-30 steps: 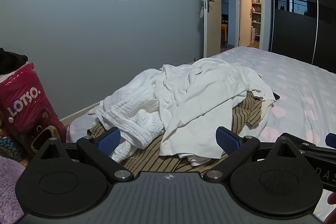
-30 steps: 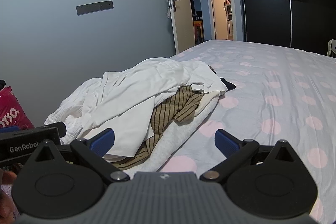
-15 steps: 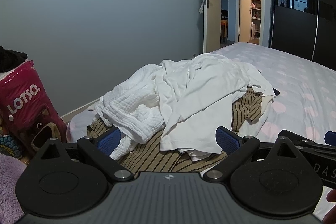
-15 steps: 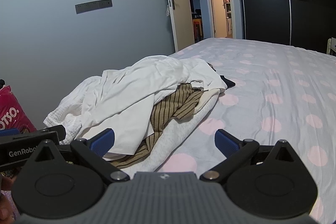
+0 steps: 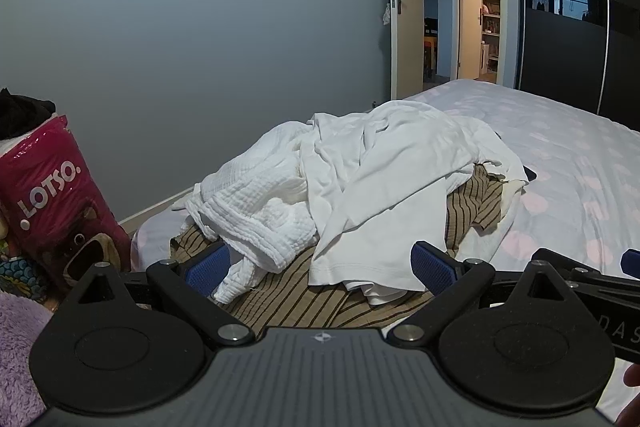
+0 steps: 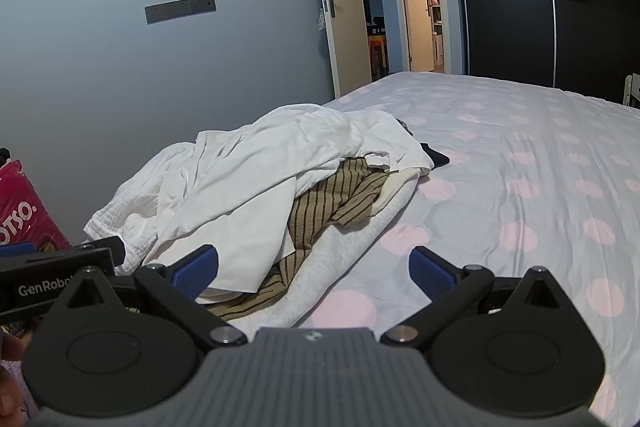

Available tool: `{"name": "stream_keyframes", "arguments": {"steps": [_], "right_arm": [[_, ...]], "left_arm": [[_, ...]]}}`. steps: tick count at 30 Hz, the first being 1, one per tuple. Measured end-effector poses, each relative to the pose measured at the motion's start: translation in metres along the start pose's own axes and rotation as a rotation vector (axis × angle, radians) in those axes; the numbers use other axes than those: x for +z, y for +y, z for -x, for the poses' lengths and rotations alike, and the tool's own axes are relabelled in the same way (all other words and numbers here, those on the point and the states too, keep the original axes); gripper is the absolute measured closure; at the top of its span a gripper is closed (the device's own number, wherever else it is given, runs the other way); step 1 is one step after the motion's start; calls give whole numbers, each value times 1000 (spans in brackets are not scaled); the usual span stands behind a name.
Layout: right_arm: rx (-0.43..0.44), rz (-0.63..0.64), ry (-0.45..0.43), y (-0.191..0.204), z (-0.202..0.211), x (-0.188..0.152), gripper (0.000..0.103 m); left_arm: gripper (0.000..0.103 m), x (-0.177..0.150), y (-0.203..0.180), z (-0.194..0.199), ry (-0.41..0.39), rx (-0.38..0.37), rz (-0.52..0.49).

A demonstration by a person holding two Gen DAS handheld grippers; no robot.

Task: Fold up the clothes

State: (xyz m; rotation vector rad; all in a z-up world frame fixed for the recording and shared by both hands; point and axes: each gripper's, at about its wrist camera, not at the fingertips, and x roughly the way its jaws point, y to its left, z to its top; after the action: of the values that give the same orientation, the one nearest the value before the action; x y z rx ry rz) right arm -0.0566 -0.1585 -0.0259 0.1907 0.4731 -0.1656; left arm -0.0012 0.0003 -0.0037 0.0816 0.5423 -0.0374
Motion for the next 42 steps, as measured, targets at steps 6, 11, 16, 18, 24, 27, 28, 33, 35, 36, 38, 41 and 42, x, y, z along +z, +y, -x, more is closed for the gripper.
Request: {"name": "stream_keyframes", "arguments": {"steps": [6, 11, 16, 18, 24, 27, 28, 33, 35, 36, 38, 41, 42], "right_arm": [[-1, 6, 4, 2, -2, 1, 1], [-3, 11, 10, 3, -3, 0, 1], [-7, 12, 19, 3, -6, -2, 1], [-8, 12, 23, 3, -7, -3, 1], [-10, 19, 36, 3, -11, -6, 1], [-10, 20, 44, 3, -14, -7, 1], [-10, 20, 47, 3, -15, -7, 1], [-14, 24, 57, 5, -18, -9, 1], [-15, 24, 60, 5, -19, -9, 1], [-16, 25, 61, 6, -19, -10, 1], [-17, 26, 63, 6, -20, -10, 1], [-20, 29, 67, 6, -21, -11, 1], [-21, 30, 70, 7, -22, -11, 1]], "left_arm": [[4, 0, -1, -1, 4, 5, -7], [4, -1, 0, -3, 10, 3, -7], [4, -2, 0, -6, 20, -2, -11], [4, -2, -1, -8, 23, -4, -13], [4, -3, 0, -14, 33, -4, -8], [4, -4, 0, -16, 37, -4, -8], [4, -4, 1, -16, 39, -4, -8], [4, -5, 1, -19, 49, -6, -10], [4, -5, 1, -20, 51, -7, -12], [4, -5, 1, -21, 53, -9, -12], [4, -6, 1, -22, 60, -11, -12], [4, -6, 1, -25, 67, -13, -15], [4, -7, 1, -25, 67, -13, -17]]}}
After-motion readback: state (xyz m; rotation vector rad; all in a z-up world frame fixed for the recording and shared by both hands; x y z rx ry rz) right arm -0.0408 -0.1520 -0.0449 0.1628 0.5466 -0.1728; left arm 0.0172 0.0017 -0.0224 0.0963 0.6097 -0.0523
